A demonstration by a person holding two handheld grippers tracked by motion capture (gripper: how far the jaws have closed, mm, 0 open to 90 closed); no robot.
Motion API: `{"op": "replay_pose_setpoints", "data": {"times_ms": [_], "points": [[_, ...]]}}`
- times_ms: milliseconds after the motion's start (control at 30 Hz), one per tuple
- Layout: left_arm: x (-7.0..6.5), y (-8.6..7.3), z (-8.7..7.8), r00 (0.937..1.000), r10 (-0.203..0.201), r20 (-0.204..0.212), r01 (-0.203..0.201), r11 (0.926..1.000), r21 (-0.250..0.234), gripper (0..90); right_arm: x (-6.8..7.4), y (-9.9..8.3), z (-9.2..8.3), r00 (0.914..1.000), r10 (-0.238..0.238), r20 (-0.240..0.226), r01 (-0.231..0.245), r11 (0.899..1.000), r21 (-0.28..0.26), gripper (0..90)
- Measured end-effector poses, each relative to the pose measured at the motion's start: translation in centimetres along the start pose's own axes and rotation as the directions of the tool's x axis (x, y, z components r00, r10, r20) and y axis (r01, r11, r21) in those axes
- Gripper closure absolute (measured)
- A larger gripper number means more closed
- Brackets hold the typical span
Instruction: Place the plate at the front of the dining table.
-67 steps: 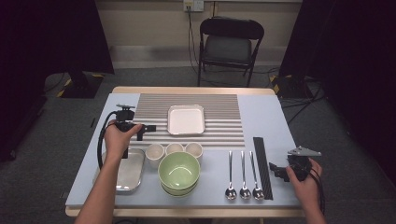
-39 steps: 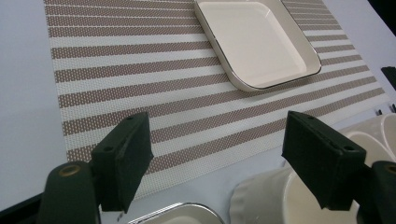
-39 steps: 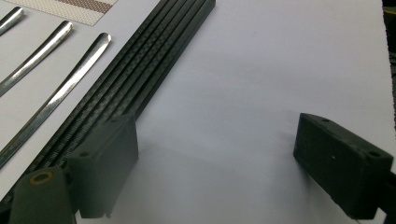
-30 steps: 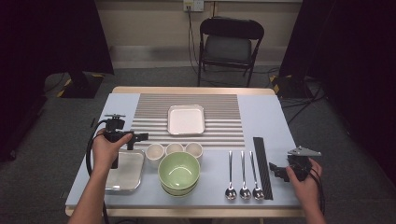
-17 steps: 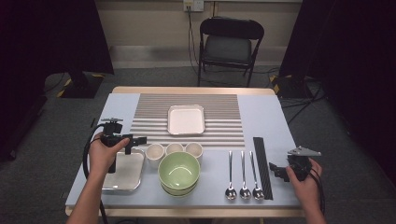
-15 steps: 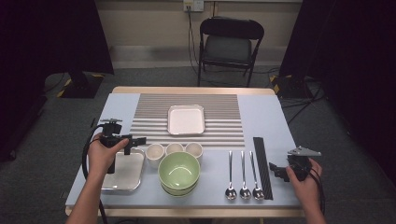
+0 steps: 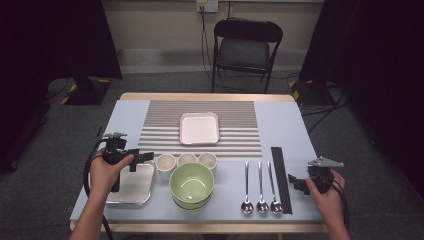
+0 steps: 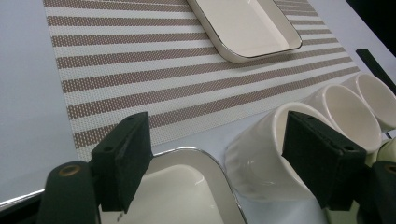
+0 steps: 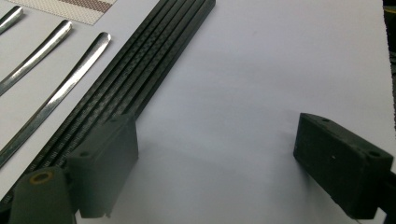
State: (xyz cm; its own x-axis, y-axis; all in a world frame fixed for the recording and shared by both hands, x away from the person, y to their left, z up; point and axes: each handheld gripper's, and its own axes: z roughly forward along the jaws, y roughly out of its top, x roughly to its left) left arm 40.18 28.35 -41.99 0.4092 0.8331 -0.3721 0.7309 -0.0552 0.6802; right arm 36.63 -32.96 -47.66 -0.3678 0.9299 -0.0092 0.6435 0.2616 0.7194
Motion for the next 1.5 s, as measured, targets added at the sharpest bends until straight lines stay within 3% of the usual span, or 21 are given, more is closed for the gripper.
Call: {"op": "replay_pose_setpoints", "data": {"times_ms": [467, 1000, 1500], "points": [[0.0, -0.7, -0.3, 0.9994, 0.033, 0.004, -0.033, 0.9994, -0.005, 22.9, 0.0, 0.0, 0.0, 1.0, -0.001, 0.001, 0.001, 1.0, -0.005, 13.1], [0.2, -0.9, -0.3, 0.9989, 0.045, 0.011, -0.045, 0.9989, -0.014, 20.0, -0.4, 0.4, -1.0, 0.9989, 0.001, -0.047, 0.0, 1.0, 0.01, 14.2], [0.3, -1.1, -0.5, 0.9981, 0.061, -0.01, -0.061, 0.9981, 0.009, 19.1, 1.6, 1.9, -1.4, 0.9921, -0.062, -0.109, 0.068, 0.996, 0.054, 14.4]]}}
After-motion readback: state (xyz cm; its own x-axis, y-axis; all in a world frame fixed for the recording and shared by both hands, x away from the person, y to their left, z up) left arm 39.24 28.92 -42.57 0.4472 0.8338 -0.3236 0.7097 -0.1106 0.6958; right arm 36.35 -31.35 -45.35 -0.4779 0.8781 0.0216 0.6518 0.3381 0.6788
